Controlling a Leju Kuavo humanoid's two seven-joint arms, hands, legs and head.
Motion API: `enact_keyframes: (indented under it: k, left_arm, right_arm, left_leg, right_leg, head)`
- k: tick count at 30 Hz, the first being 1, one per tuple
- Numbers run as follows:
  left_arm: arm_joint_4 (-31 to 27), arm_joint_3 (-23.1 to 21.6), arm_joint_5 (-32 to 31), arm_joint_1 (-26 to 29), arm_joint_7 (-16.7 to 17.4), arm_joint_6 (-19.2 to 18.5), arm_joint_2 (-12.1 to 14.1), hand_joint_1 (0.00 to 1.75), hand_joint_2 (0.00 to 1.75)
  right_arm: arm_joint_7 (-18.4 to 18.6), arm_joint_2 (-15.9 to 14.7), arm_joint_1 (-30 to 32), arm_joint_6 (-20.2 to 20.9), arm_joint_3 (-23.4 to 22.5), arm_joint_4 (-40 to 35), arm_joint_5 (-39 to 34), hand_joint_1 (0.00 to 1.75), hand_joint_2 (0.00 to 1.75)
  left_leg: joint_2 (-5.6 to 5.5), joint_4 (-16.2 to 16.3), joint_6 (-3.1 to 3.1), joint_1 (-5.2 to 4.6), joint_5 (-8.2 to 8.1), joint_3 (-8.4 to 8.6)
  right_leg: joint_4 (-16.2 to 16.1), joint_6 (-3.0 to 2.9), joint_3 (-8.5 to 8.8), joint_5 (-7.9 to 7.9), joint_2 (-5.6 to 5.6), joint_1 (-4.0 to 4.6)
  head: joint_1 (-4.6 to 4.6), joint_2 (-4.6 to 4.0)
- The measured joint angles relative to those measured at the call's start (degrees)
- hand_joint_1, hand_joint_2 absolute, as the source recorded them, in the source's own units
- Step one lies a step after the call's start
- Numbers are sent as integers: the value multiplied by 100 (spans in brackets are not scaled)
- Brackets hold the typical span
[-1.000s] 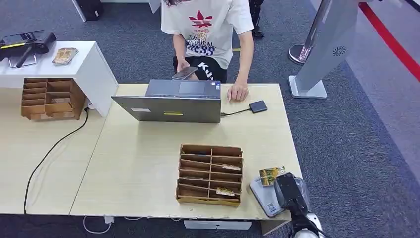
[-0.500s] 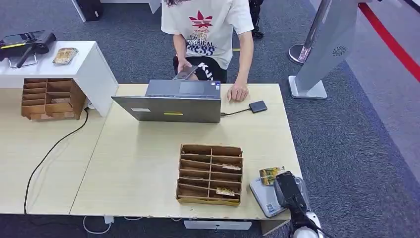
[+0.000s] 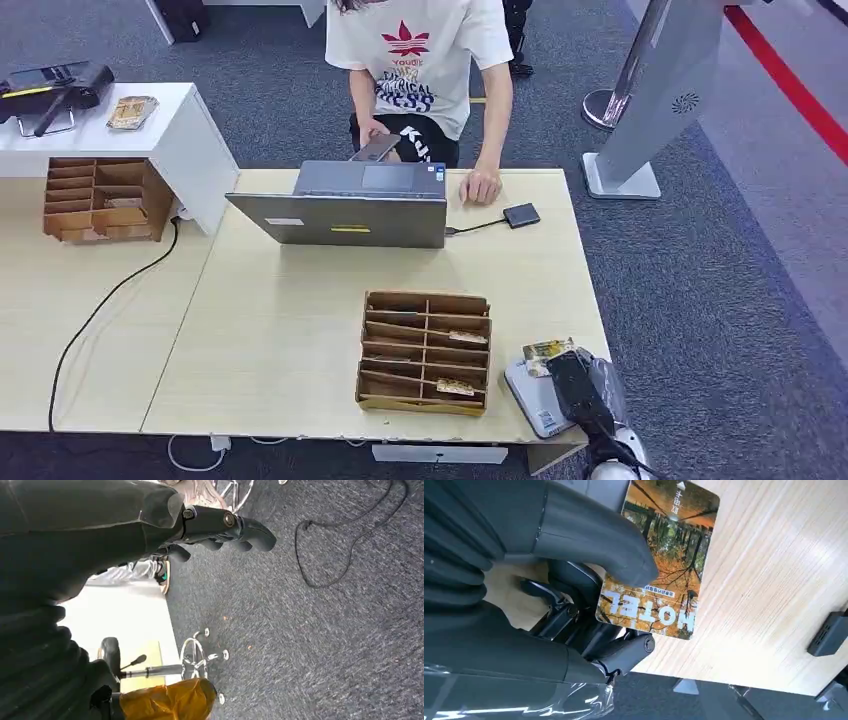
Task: Pass the card to the sensor for recognition and then transmit it.
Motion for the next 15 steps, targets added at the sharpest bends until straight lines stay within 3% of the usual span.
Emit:
enact_keyframes:
  k: [15]
  left_arm:
    - [0, 0, 92, 4, -26, 22, 4, 0, 175]
  right_arm:
    - [70, -2, 437, 0, -131, -537, 111, 175, 175]
  left_leg:
    - [1, 0, 0, 0, 0, -3]
  right_leg:
    - [0, 0, -2, 0, 0, 0]
  head:
    - [0, 0]
